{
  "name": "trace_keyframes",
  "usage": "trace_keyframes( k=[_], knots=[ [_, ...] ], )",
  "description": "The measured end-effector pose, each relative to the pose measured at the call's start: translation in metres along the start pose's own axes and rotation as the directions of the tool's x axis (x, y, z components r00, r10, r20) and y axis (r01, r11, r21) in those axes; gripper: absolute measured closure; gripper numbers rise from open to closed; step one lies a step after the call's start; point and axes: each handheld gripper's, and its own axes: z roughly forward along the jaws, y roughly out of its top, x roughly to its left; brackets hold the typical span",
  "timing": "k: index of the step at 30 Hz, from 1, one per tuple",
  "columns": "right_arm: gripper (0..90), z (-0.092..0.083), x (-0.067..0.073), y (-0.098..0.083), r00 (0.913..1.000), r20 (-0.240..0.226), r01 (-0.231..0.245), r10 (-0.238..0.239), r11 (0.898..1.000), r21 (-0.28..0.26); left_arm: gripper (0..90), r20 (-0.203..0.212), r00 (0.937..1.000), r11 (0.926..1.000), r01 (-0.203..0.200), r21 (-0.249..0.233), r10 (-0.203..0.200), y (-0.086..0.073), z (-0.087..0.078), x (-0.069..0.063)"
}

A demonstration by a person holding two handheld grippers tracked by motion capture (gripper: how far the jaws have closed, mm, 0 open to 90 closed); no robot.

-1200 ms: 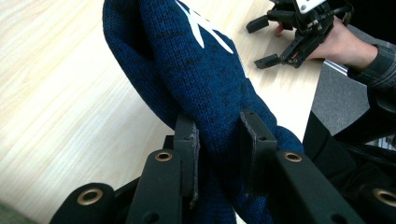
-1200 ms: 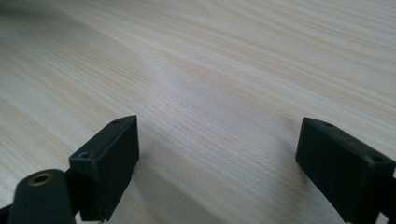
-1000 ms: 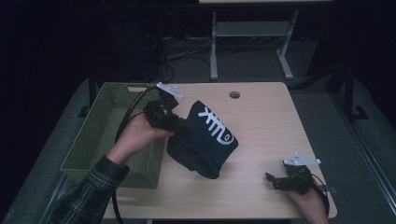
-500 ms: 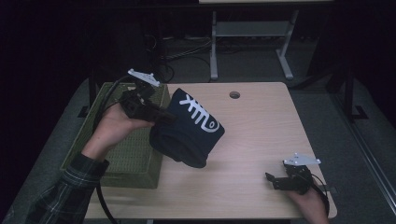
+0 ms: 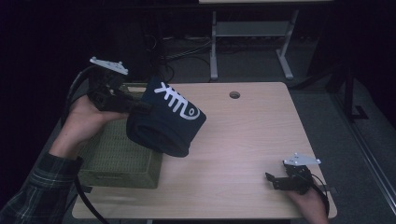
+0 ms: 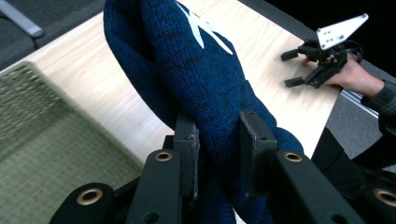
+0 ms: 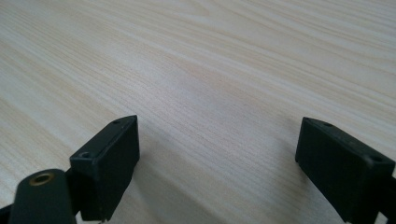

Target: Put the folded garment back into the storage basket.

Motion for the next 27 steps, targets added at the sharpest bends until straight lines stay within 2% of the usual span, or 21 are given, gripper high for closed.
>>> trace_keyframes(
  k=[7, 15, 18, 25, 27],
  knots=[
    [13.4, 0.000, 0.000, 0.000, 1.0000, 0.000, -0.001, 0.001, 1.000, -0.001, 71.5, -0.033, 0.9986, 0.9990, 0.042, -0.014, -0.042, -0.013, -0.020, 0.013],
    [13.4, 0.000, 0.000, 0.000, 1.0000, 0.003, -0.003, 0.003, 1.000, -0.001, 71.5, -0.049, 0.9958, 0.9965, 0.076, -0.035, -0.078, -0.025, -0.037, 0.023],
    [13.4, 0.000, 0.000, 0.000, 1.0000, 0.004, -0.003, 0.003, 1.000, -0.001, 71.5, -0.060, 0.9933, 0.9943, 0.096, -0.048, -0.098, -0.031, -0.046, 0.029],
    [13.4, 0.000, 0.000, 0.000, 1.0000, 0.005, 0.000, 0.000, 1.000, 0.000, 71.5, -0.083, 0.9886, 0.9909, 0.121, -0.058, -0.126, -0.042, -0.054, 0.038],
    [13.4, 0.000, 0.000, 0.000, 1.0000, 0.004, -0.002, 0.002, 1.000, 0.000, 71.5, -0.091, 0.9853, 0.9884, 0.139, -0.061, -0.145, -0.048, -0.057, 0.043]
  ],
)
